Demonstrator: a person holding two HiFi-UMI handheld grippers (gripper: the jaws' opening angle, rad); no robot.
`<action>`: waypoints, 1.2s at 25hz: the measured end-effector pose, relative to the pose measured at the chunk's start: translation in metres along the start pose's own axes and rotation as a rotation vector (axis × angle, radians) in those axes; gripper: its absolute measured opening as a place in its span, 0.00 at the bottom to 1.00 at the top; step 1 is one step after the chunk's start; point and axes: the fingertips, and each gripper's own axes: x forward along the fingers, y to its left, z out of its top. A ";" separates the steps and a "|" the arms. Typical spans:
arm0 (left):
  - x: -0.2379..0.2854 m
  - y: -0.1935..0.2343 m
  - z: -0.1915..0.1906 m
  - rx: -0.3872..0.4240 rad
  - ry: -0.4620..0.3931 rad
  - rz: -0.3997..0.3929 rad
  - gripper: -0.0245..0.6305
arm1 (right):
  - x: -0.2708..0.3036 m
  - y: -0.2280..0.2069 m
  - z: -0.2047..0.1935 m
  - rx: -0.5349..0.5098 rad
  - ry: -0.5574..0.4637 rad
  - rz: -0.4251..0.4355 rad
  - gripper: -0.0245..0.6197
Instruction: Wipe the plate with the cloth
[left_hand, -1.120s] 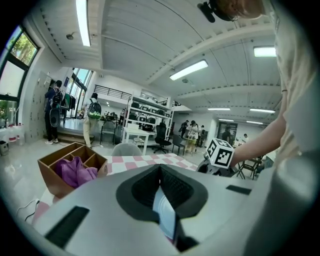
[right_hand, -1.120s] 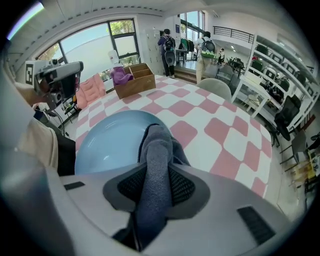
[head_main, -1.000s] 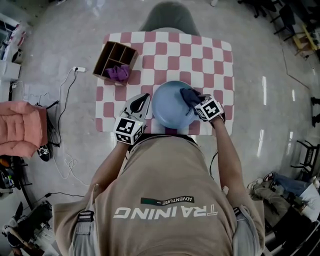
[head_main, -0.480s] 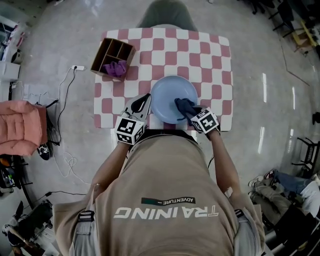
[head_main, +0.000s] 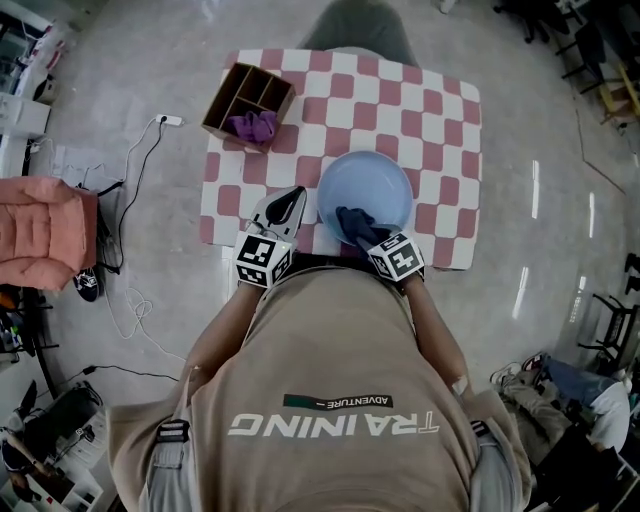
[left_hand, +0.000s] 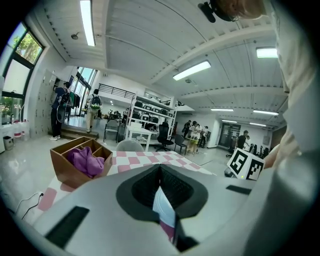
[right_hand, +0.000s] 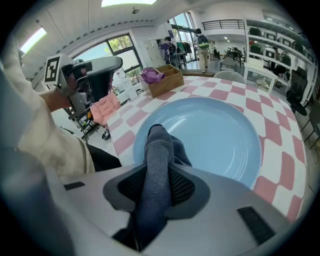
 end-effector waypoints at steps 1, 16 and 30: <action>-0.003 0.004 -0.001 -0.001 0.003 0.004 0.06 | 0.003 0.004 0.004 0.004 -0.006 0.004 0.23; -0.025 0.044 0.008 0.027 -0.009 0.030 0.06 | 0.049 0.027 0.088 -0.071 -0.091 0.000 0.23; 0.026 -0.006 0.013 0.058 0.000 -0.085 0.06 | -0.034 -0.031 0.080 -0.018 -0.259 -0.103 0.23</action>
